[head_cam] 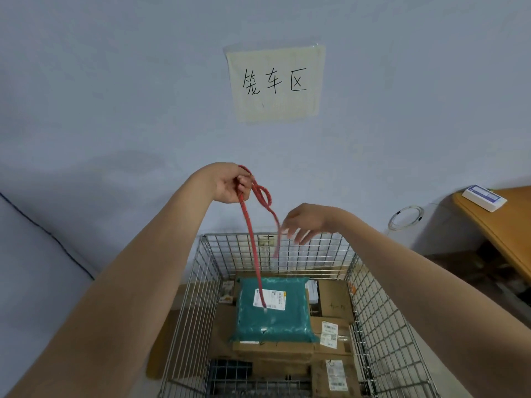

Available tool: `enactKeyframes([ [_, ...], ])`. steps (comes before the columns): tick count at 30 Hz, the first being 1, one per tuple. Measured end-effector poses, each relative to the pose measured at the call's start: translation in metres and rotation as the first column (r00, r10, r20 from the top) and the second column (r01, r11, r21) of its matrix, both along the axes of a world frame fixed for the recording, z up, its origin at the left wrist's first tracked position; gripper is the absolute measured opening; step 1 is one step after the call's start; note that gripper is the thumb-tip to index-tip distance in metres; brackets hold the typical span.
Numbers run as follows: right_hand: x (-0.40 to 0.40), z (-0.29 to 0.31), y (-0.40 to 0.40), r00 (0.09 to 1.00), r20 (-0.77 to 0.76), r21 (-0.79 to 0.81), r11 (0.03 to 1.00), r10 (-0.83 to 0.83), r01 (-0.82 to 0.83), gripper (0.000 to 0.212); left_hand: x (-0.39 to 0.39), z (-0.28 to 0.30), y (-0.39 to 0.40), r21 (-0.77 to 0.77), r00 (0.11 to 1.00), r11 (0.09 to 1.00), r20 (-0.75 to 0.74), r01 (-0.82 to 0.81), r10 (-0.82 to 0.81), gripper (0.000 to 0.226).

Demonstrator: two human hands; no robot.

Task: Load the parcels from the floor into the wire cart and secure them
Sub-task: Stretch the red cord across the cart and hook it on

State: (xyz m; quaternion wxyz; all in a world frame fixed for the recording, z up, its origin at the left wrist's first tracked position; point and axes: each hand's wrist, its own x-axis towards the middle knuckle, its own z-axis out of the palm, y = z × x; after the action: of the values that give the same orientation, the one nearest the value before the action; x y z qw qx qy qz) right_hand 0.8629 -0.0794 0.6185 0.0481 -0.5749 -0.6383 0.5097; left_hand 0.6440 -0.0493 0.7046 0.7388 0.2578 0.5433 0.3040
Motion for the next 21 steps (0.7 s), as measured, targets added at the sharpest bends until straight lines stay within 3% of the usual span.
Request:
enactKeyframes([
  [2, -0.015, 0.008, -0.006, 0.983, -0.086, -0.069, 0.984, 0.16, -0.166, 0.04, 0.008, 0.004, -0.001, -0.023, 0.982, 0.995, 0.16, -0.093, 0.096, 0.023],
  [4, -0.027, 0.015, -0.008, 0.967, -0.152, -0.046, 0.975, 0.206, -0.215, 0.045, 0.018, 0.008, -0.002, -0.046, 0.946, 0.982, 0.262, -0.182, 0.188, 0.02],
  [6, -0.035, 0.022, -0.006, 0.954, -0.213, -0.017, 0.975, 0.213, -0.221, 0.033, 0.027, 0.009, -0.001, -0.064, 0.895, 0.952, 0.327, -0.298, 0.302, 0.02],
  [8, -0.038, 0.028, -0.008, 0.94, -0.3, 0.015, 0.986, 0.164, -0.167, 0.019, 0.034, 0.008, 0.001, -0.075, 0.849, 0.919, 0.358, -0.388, 0.388, 0.022],
  [10, -0.039, 0.035, -0.01, 0.916, -0.399, 0.071, 0.997, 0.022, 0.007, 0.015, 0.036, 0.005, 0.0, -0.072, 0.845, 0.917, 0.365, -0.392, 0.39, 0.027],
  [13, -0.032, 0.042, -0.006, 0.939, -0.315, 0.297, 0.926, -0.136, 0.233, 0.03, 0.025, 0.002, -0.002, -0.025, 0.939, 0.968, 0.234, -0.251, 0.25, 0.041],
  [15, -0.021, 0.046, -0.001, 0.978, -0.144, 0.467, 0.861, -0.15, 0.201, 0.038, 0.011, -0.001, -0.002, 0.014, 0.99, 0.99, 0.022, -0.14, 0.14, 0.049],
  [18, -0.001, 0.056, 0.004, 0.983, -0.041, 0.533, 0.829, -0.176, 0.171, 0.041, -0.015, -0.004, 0.001, 0.063, 0.974, 0.997, -0.221, -0.046, 0.059, 0.057],
  [21, 0.017, 0.067, 0.011, 0.966, 0.063, 0.599, 0.784, -0.251, 0.165, 0.038, -0.036, -0.012, 0.004, 0.045, 0.984, 0.996, -0.154, -0.078, 0.084, 0.059],
])
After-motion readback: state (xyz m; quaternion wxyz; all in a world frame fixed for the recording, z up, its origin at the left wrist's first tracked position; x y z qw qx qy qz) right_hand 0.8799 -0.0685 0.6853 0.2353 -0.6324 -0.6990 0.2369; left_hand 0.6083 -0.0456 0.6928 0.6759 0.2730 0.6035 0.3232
